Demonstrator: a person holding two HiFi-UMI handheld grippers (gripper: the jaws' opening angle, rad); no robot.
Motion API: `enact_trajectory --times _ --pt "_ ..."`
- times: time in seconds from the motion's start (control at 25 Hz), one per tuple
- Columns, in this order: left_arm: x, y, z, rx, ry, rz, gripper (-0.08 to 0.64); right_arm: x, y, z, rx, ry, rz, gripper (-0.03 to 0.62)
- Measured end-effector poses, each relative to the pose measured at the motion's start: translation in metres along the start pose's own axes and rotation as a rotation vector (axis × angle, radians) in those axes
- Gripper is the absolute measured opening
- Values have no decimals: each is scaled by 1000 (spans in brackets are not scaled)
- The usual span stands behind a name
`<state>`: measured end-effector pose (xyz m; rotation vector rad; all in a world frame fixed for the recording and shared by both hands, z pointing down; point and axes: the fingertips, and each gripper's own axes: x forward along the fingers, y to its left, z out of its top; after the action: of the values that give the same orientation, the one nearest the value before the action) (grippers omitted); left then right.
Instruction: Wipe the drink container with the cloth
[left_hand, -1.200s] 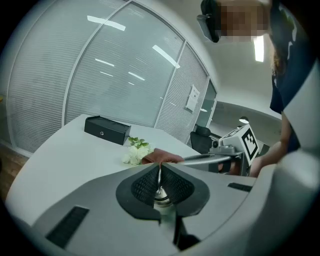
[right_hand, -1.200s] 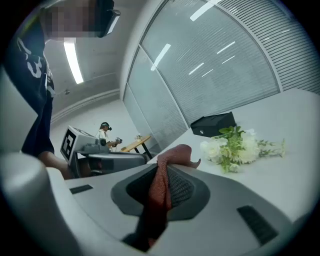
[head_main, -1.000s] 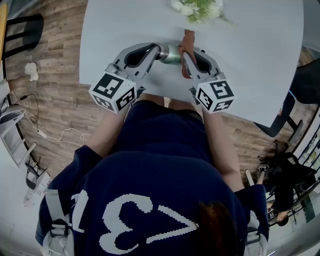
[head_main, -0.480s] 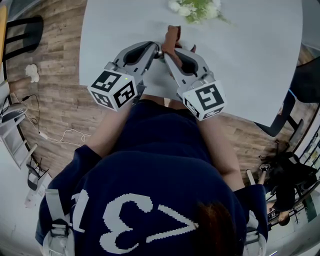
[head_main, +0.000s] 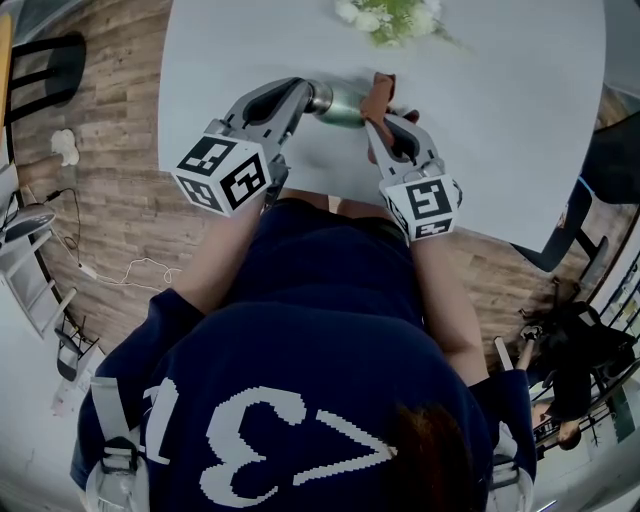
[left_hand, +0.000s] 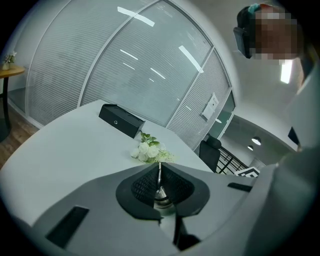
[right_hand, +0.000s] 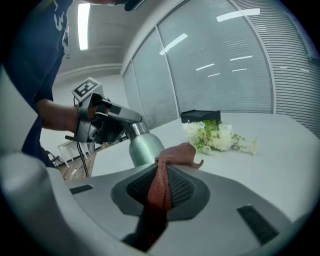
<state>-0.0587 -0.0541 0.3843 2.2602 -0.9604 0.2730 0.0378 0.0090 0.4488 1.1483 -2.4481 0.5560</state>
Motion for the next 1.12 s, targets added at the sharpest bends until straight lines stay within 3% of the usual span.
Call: enact_trajectory --times 0.16,0.36,0.48,0.6,0.8,0.96,1.12 --pt "-2 -4 0 3 0 -6 26 -3 -5 -12 -11 38 -28 55" --pt "0 -4 0 -7 3 8 26 6 29 43 -37 -89 46 55" --pt "1 -4 1 -24 4 4 26 13 55 77 -101 -148 121 56" --pt "1 -3 2 -30 6 11 26 17 66 86 -139 -166 149 55" --pt "3 0 4 -45 4 5 26 5 47 48 -113 -115 106 56" --pt "2 2 3 -62 -1 8 26 -2 23 -2 -108 6 49 55" --pt "3 5 3 -137 -21 5 26 -2 11 -26 -122 71 8 56"
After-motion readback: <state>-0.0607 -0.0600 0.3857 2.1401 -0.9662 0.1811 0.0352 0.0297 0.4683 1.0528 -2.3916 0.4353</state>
